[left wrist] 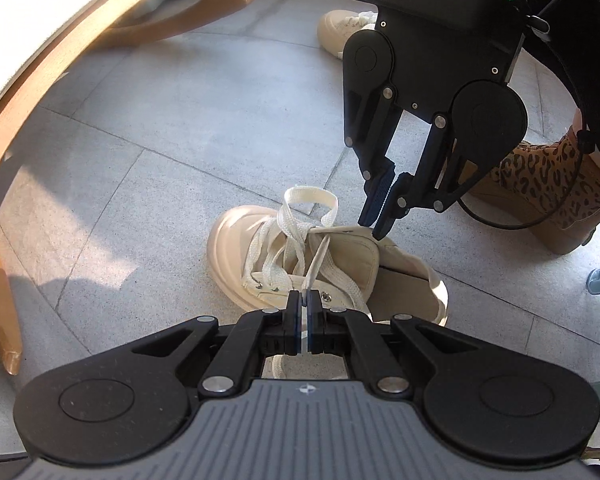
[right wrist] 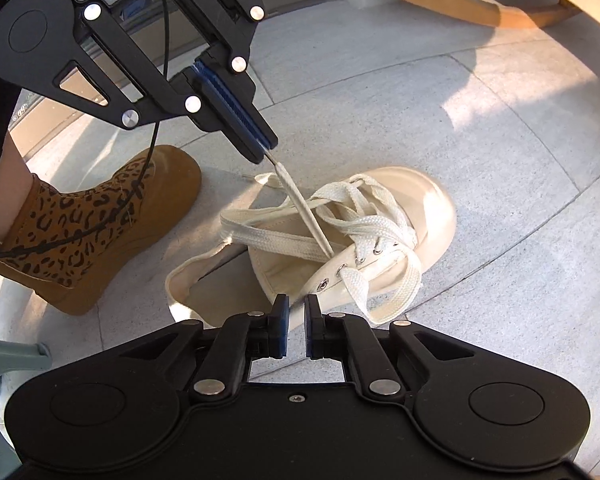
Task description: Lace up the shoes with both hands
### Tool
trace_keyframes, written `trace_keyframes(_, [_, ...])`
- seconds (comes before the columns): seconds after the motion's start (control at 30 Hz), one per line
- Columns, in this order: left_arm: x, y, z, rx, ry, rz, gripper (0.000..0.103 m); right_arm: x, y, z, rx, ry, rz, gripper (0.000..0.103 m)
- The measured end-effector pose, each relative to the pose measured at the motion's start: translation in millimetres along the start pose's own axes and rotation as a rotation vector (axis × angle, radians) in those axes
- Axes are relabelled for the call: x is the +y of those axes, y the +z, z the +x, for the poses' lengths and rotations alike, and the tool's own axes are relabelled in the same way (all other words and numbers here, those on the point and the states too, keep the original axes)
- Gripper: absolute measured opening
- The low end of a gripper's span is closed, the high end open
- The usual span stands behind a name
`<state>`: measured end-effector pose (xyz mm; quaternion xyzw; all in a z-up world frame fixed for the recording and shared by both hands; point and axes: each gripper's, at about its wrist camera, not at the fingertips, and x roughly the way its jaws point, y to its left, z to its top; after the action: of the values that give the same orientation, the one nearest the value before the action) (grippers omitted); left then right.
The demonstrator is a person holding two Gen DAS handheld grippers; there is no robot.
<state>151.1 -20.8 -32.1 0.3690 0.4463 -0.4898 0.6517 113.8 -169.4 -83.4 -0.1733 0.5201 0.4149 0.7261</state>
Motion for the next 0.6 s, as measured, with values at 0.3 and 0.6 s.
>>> trace_keyframes(0.3, [29, -28, -70, 0.122, 0.043, -0.158, 0.001, -1, -2, 4, 0.008, -0.002, 0.023, 0.005])
trace_keyframes(0.6, [32, -21, -121, 0.221, 0.063, -0.131, 0.000, 4, -2, 5, 0.019, -0.017, 0.008, 0.005])
